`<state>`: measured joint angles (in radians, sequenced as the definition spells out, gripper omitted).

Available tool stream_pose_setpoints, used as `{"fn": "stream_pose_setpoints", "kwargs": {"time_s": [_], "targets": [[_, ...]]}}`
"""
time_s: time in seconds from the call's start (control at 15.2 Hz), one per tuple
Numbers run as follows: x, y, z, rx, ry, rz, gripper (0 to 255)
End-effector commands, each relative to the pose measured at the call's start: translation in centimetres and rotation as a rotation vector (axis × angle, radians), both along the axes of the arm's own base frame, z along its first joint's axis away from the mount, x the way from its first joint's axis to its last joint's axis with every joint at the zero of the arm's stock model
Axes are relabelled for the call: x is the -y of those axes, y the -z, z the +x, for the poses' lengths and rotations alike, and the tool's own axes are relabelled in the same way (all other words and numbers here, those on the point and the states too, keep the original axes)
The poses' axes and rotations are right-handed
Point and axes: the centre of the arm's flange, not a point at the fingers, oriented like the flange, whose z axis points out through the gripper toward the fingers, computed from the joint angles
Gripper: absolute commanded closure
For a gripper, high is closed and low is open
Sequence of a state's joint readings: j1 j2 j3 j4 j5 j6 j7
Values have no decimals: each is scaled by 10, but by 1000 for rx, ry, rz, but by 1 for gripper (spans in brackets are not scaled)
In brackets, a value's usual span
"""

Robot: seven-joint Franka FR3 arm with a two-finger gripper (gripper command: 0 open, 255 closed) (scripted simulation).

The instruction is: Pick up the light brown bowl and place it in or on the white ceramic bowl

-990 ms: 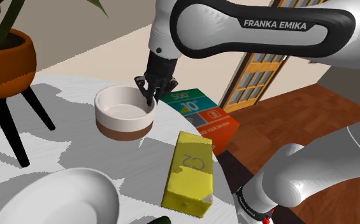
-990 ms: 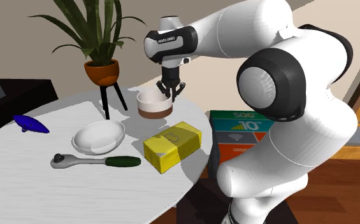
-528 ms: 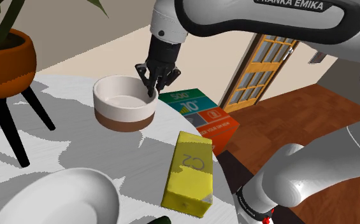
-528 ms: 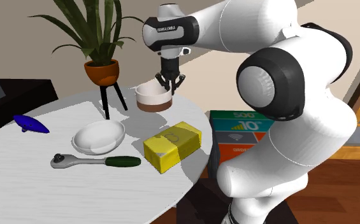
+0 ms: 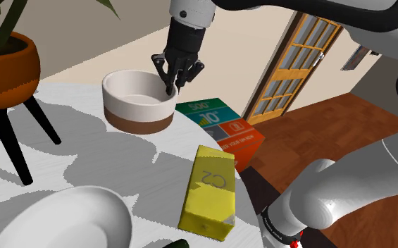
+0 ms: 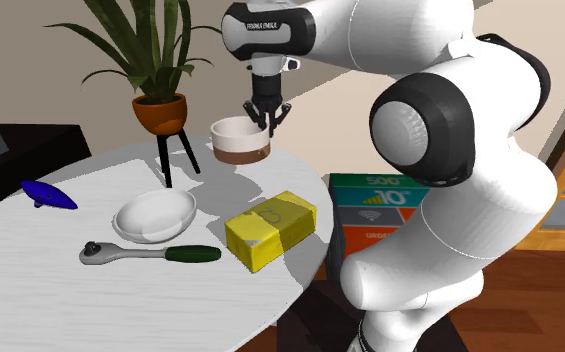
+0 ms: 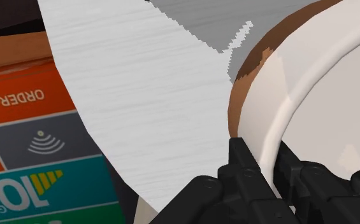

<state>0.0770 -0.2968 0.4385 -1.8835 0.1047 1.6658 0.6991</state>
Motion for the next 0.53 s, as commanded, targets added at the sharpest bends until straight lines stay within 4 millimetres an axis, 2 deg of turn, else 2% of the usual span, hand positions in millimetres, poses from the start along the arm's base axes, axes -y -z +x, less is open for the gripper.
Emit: {"fn": "stream_pose_setpoints", "kwargs": {"time_s": [0.0, 0.46], "targets": [[-9, -5, -9, 0, 0, 0, 255], [-76, -16, -73, 0, 0, 0, 255]]}}
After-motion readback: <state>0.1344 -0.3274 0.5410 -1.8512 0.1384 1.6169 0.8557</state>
